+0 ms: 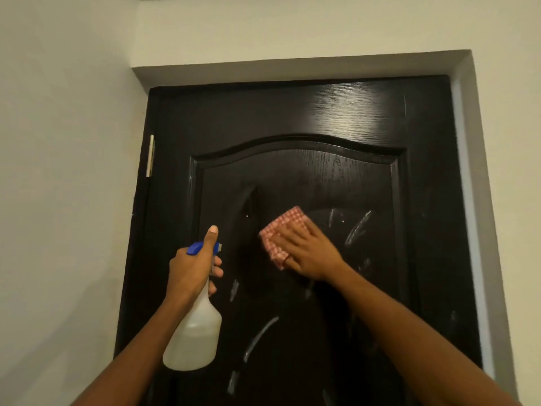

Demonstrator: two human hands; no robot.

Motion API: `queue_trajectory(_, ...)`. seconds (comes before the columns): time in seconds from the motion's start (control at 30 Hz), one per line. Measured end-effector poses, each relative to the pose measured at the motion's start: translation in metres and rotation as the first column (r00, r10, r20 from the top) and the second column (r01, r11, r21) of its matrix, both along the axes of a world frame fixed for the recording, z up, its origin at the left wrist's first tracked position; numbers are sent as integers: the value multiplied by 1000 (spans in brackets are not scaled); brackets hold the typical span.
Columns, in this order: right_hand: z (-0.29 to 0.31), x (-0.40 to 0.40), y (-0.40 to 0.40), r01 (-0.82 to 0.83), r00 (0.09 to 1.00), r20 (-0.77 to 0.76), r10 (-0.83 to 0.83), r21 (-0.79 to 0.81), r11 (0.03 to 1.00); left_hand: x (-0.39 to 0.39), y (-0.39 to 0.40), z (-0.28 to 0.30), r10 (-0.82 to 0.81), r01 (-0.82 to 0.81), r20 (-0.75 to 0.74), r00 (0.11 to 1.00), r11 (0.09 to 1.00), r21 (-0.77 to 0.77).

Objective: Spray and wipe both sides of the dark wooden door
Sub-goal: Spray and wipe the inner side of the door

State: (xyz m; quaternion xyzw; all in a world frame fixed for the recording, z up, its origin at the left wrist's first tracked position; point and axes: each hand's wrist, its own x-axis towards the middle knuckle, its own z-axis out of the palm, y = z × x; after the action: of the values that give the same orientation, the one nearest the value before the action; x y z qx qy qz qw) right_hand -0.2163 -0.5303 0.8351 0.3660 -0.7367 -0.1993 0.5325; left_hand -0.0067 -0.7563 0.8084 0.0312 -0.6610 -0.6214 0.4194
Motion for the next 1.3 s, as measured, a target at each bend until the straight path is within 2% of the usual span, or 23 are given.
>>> queue_trajectory(0.07,29,1,46,75,997,14,-73,-268,961,-5,10,3,-45,45,1,999,999,7)
queue_trajectory(0.17,53,5,116,130,992,88,-96,-652,747,-13,31,9,-64,64,11,998,998,-12)
queue_trajectory(0.23,43,8,136,135,989,143,-38,-770,624,-18,45,9,-84,85,12,996,996,-29)
queue_trajectory(0.3,12,6,129,149,986,165,-24,-805,574,-21,57,7,-96,97,29,995,994,-47)
queue_trajectory(0.33,-10,6,123,161,985,168,-44,-785,598,-24,65,5,-109,111,42,993,993,-51)
queue_trajectory(0.4,-60,6,111,125,987,160,-32,-611,782,-30,75,2,-125,128,61,990,991,-50)
queue_trajectory(0.47,-103,7,119,44,996,80,-25,-244,969,-35,89,1,-137,142,84,987,988,-66)
queue_trajectory(0.53,-114,9,135,60,998,27,-62,58,997,-37,103,1,-138,150,111,984,984,-99)
queue_trajectory(0.57,-102,9,141,71,997,19,-74,108,992,-38,109,2,-138,152,117,983,982,-111)
queue_trajectory(0.6,-83,10,146,90,996,13,-92,87,992,-40,115,5,-142,156,117,983,981,-117)
queue_trajectory(0.63,-61,9,148,116,993,0,-116,18,993,-42,120,7,-147,160,112,983,980,-118)
queue_trajectory(0.7,-11,11,148,189,981,82,-174,-252,949,-45,126,11,-159,170,98,982,978,-119)
queue_trajectory(0.8,42,15,136,199,978,178,-109,-641,741,-47,125,14,-157,168,94,983,977,-128)
queue_trajectory(0.87,41,14,111,173,981,188,-45,-752,636,-46,118,12,-139,152,95,986,979,-139)
queue_trajectory(0.9,28,14,96,150,985,172,-26,-767,624,-45,113,9,-131,144,95,987,980,-140)
queue_trajectory(0.93,7,15,80,131,987,160,-16,-744,655,-44,108,6,-119,132,97,988,981,-140)
queue_trajectory(0.97,-19,14,67,116,986,164,-5,-673,731,-43,102,1,-103,117,101,990,983,-143)
queue_trajectory(1.03,-88,11,44,32,986,162,39,-414,910,-39,90,-10,-64,81,112,992,984,-159)
queue_trajectory(1.07,-126,9,40,-19,988,146,56,-244,970,-38,85,-14,-57,75,114,992,984,-159)
queue_trajectory(1.13,-192,4,43,-57,993,107,49,71,996,-33,78,-24,-52,71,124,991,986,-153)
queue_trajectory(1.17,-214,2,52,-48,996,79,35,172,984,-30,77,-27,-54,74,136,989,987,-146)
queue_trajectory(1.23,-215,-1,71,-21,997,79,3,236,971,-27,77,-31,-67,88,153,986,988,-130)
queue_trajectory(1.3,-183,-3,90,29,996,82,-42,159,987,-25,82,-29,-90,108,139,986,986,-130)
